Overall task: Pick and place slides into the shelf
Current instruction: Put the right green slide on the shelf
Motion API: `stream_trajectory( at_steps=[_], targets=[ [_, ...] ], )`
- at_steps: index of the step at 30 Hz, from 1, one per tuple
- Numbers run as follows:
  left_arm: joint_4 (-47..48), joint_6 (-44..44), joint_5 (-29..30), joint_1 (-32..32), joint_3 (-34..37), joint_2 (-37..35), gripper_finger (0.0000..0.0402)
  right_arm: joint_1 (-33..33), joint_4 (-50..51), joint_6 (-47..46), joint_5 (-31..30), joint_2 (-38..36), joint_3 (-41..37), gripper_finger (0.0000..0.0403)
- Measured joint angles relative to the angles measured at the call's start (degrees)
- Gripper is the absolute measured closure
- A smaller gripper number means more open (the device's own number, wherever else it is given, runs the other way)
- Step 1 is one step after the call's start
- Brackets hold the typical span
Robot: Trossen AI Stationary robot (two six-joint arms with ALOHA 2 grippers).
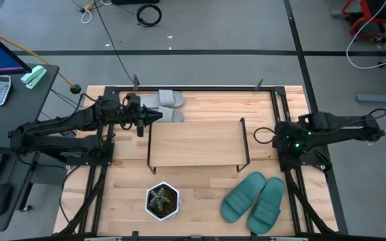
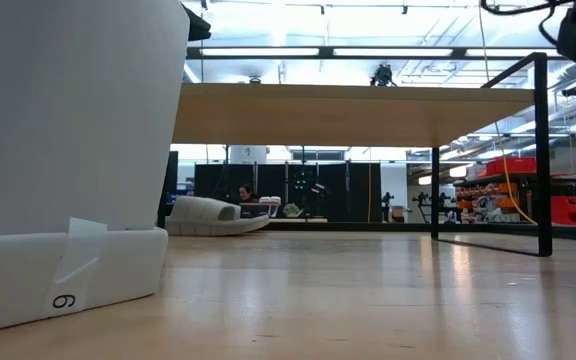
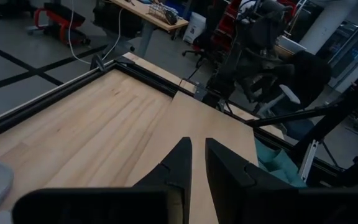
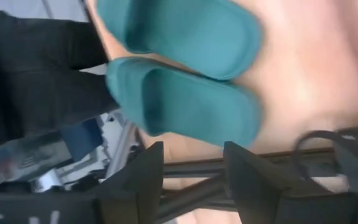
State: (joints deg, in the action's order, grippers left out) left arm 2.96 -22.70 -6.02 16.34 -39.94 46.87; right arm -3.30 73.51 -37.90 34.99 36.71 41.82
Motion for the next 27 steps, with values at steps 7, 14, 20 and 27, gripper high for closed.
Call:
stream_trajectory(
  at_steps=[7, 14, 20, 27],
  targets=[
    [0.0, 0.0, 0.4, 0.0, 0.0, 0.0, 0.0349, -9.4, -12.6, -11.7, 1.0, 0.2, 0.0, 0.0235],
    [0.1, 0.0, 0.4, 0.0, 0.0, 0.0, 0.0349, -22.0, -23.6, -16.0, -7.2, 5.7, 0.0, 0.0245],
    [0.1, 0.0, 0.4, 0.0, 0.0, 0.0, 0.035, -34.2, -38.4, -23.8, -9.5, 11.7, 2.8, 0.0254],
    [0.4, 0.0, 0.4, 0.0, 0.0, 0.0, 0.0349, -46.8, -36.8, -25.0, -16.3, 21.6, 8.3, 0.0261]
  ],
)
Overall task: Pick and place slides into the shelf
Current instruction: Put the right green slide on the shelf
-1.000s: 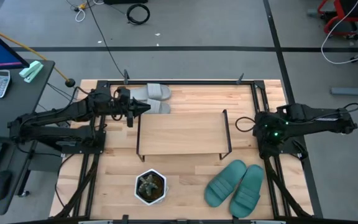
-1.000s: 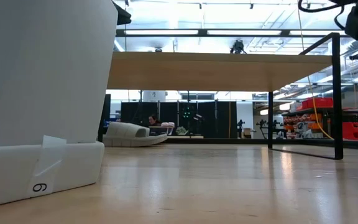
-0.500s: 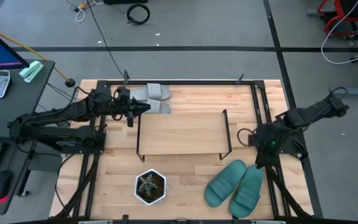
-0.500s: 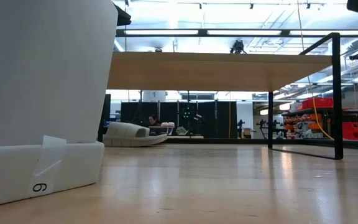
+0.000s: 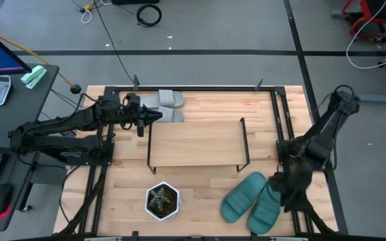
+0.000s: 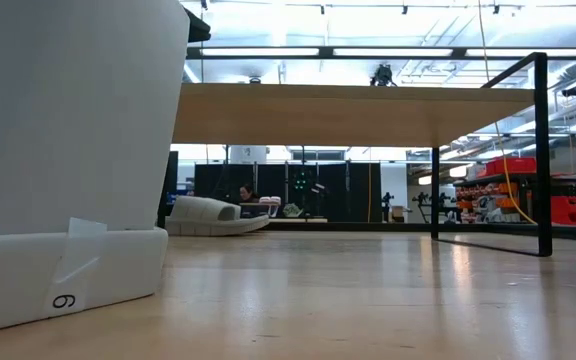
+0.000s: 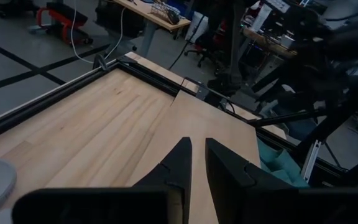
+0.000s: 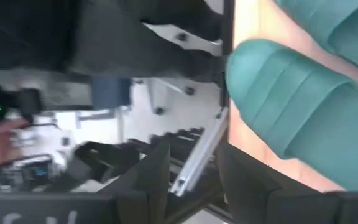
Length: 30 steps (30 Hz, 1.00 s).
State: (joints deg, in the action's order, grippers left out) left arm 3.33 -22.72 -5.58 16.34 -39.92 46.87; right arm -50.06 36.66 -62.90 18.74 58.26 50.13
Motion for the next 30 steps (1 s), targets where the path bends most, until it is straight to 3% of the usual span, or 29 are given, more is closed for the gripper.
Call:
stream_trajectory(
  at_steps=[5, 15, 22, 30],
  targets=[
    [0.0, 0.4, 0.0, 0.0, 0.0, 0.0, 0.0351, -4.5, 0.2, -0.7, -7.0, 7.3, 1.9, 0.0261],
    [1.2, 0.5, 0.0, 0.0, 0.0, 0.0, 0.0349, -5.2, 3.7, -1.1, -13.1, 16.8, 1.8, 0.0261],
    [2.2, 0.9, 0.0, 0.0, 0.0, 0.0, 0.0351, -5.0, 4.1, -2.8, -13.3, 20.2, 1.8, 0.0257],
    [2.6, 0.9, 0.0, 0.0, 0.0, 0.0, 0.035, -3.9, 2.4, -14.4, -12.6, 19.9, -1.8, 0.0223]
  ],
)
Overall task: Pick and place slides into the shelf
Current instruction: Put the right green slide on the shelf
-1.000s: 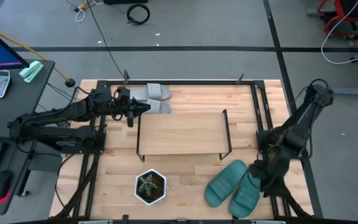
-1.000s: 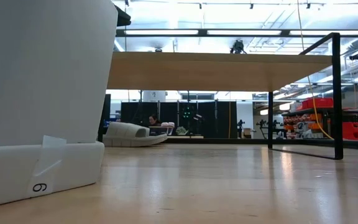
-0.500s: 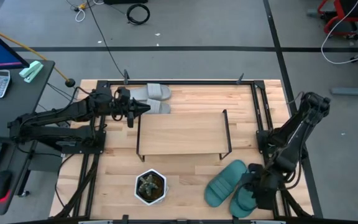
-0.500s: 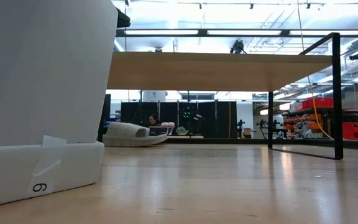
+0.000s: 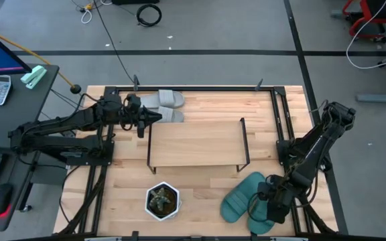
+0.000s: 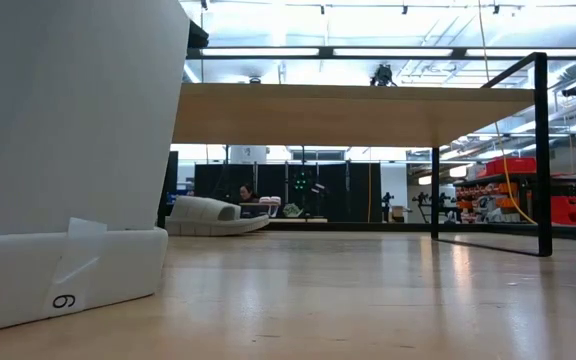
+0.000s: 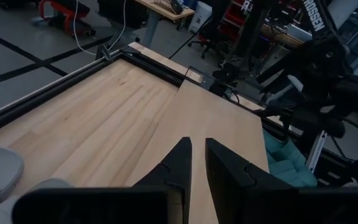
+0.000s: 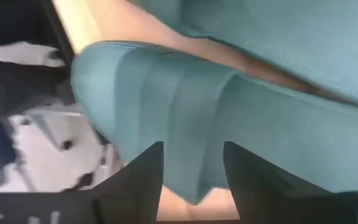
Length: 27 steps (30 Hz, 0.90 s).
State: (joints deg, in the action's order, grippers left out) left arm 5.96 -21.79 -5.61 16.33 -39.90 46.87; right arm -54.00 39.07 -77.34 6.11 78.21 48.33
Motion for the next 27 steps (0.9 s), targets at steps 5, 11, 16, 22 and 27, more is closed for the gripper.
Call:
stream_trajectory(
  at_steps=[5, 11, 16, 22, 27],
  targets=[
    [0.4, 0.0, 0.0, 0.0, 0.0, 0.0, 0.035, 0.0, -6.0, -4.6, 1.0, -0.9, -3.2, 0.0192],
    [0.3, 0.1, 0.0, 0.0, 0.0, 0.0, 0.0351, 0.0, -7.8, -10.5, 0.9, -0.9, -7.8, 0.0165],
    [0.4, 0.1, 0.0, 0.0, 0.0, 0.0, 0.0349, 0.0, -13.6, -12.7, 1.0, -1.0, -11.2, 0.0158],
    [0.4, 0.1, 0.0, 0.0, 0.0, 0.0, 0.0351, 0.0, -25.6, -12.8, 1.2, -1.0, -13.2, 0.0166],
    [0.4, 0.8, 0.0, 0.0, 0.0, 0.0, 0.035, 0.0, -27.6, -12.2, 1.1, -0.9, -13.2, 0.0178]
  ],
)
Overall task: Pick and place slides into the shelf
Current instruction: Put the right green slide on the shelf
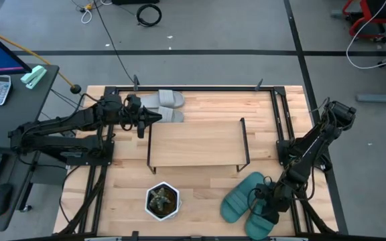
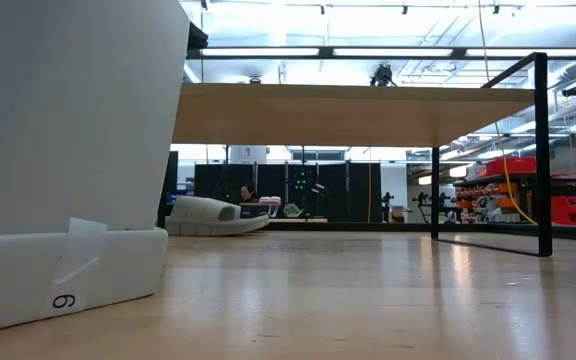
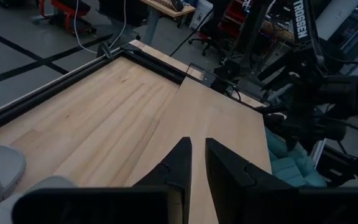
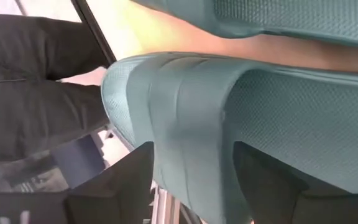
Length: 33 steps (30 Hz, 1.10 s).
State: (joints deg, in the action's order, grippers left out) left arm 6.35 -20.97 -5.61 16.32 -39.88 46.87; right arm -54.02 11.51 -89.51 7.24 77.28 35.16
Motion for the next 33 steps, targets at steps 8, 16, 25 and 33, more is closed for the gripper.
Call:
stream_trajectory(
  at_steps=[8, 16, 25, 33],
  targets=[
    [0.0, 0.7, 0.0, 0.0, 0.0, 0.0, 0.0349, 0.0, -0.4, 0.3, -1.4, 0.0, 0.0, 0.0213],
    [0.0, 0.8, 0.4, 0.0, 0.0, 0.0, 0.0349, 0.0, -3.7, 3.1, -1.4, 0.1, 0.0, 0.0295],
    [0.0, 0.8, 0.4, 0.0, 0.0, 0.0, 0.0349, 0.0, -3.2, 4.5, -0.8, 0.1, 0.0, 0.038],
    [0.0, 0.8, 0.4, 0.0, 0.0, 0.0, 0.0349, -0.2, -5.7, 4.1, 7.2, -0.6, 0.3, 0.039]
  ],
)
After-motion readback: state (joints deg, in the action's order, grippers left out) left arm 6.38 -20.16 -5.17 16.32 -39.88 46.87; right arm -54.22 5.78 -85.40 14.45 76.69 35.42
